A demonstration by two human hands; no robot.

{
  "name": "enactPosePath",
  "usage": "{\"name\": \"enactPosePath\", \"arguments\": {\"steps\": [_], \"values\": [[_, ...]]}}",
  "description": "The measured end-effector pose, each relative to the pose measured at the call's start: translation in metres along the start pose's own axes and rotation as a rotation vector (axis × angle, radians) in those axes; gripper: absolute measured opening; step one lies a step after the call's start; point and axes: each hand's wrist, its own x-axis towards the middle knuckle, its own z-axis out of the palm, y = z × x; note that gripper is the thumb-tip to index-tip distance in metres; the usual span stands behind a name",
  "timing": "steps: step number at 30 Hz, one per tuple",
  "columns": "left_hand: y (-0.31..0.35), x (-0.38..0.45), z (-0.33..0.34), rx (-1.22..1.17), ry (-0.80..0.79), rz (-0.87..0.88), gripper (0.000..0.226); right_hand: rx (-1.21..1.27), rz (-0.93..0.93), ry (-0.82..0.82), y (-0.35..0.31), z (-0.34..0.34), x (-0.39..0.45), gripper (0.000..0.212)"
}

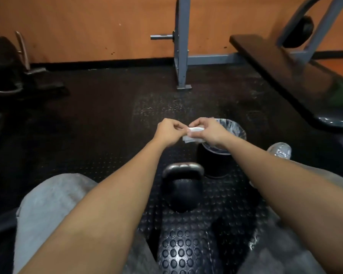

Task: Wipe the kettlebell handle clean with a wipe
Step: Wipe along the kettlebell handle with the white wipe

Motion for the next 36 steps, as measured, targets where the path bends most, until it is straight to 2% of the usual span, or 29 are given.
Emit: {"name": "enactPosePath", "arguments": {"steps": [3, 6, 9, 12, 16, 19, 22, 25, 28, 31, 36], "values": [[-0.016, -0.005, 0.011, -0.097, 0.009, -0.096, 0.014, -0.073, -0.011, 0.002, 0.012, 0.004, 0.007, 0.011], [-0.051, -0.002, 0.019, -0.258, 0.105, -0.278, 0.028, -0.143, -0.006, -0.014, 0.023, 0.008, 0.019, 0.008], [-0.094, 0.003, 0.03, -0.425, 0.197, -0.478, 0.03, -0.332, -0.063, -0.09, 0.033, 0.016, 0.037, 0.007], [-0.133, 0.003, 0.044, -0.553, 0.264, -0.649, 0.03, -0.399, -0.073, -0.173, 0.046, 0.023, 0.056, 0.012], [-0.191, 0.011, 0.071, -0.743, 0.222, -0.854, 0.048, -0.468, 0.04, -0.247, 0.088, 0.031, 0.075, 0.016], [-0.224, 0.003, 0.096, -0.824, 0.183, -0.954, 0.056, -0.515, 0.195, -0.36, 0.14, 0.031, 0.075, 0.023], [-0.246, -0.01, 0.116, -0.897, 0.168, -1.01, 0.06, -0.539, 0.356, -0.438, 0.178, 0.032, 0.066, 0.023], [-0.251, -0.013, 0.121, -0.935, 0.169, -0.984, 0.067, -0.495, 0.394, -0.432, 0.179, 0.036, 0.066, 0.019], [-0.241, -0.009, 0.118, -0.953, 0.148, -0.952, 0.069, -0.501, 0.35, -0.542, 0.153, 0.042, 0.075, 0.024], [-0.232, -0.009, 0.118, -0.984, 0.122, -0.945, 0.071, -0.61, 0.286, -0.68, 0.12, 0.059, 0.085, 0.028], [-0.223, -0.017, 0.118, -1.046, 0.116, -0.951, 0.071, -0.627, 0.112, -0.791, 0.06, 0.096, 0.094, 0.037]]}}
